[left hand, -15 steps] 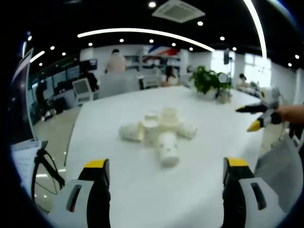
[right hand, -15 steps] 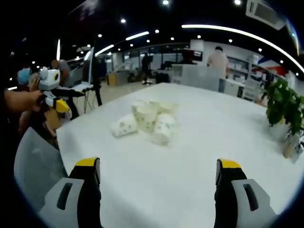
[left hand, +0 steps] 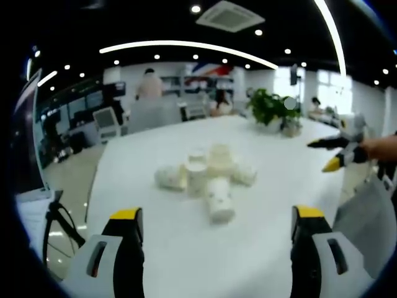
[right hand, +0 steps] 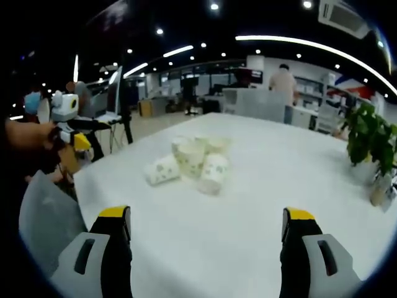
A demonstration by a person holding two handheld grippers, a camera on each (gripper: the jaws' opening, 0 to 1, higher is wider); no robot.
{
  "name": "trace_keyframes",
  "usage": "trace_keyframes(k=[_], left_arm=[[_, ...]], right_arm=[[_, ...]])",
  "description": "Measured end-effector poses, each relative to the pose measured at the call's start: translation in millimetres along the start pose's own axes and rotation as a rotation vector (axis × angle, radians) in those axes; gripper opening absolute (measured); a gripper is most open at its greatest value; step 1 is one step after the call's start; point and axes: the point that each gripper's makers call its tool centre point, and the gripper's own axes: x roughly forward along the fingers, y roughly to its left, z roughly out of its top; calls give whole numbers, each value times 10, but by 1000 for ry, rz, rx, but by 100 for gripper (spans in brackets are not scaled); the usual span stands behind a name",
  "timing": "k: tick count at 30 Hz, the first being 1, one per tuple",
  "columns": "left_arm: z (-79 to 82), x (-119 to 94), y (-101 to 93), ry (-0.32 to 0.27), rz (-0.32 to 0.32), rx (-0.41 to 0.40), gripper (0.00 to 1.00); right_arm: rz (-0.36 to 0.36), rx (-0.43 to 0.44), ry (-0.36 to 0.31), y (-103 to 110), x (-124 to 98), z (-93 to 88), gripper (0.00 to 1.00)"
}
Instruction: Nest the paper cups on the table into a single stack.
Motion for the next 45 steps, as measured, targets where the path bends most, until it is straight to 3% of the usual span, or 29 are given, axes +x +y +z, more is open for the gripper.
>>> trace_keyframes(k=[7,14,45], left_arm=[[-31,4,-38,12,-15,17,99],[-76,6,6,36,-13,-12,99],[59,52,18,22,-14,-15,99]], right_arm=[[-10,4,-6,-38,-27,5,100],[3,-1,25,-28,-17,-100,100],[-8,0,6,-82,-8,-14,100]])
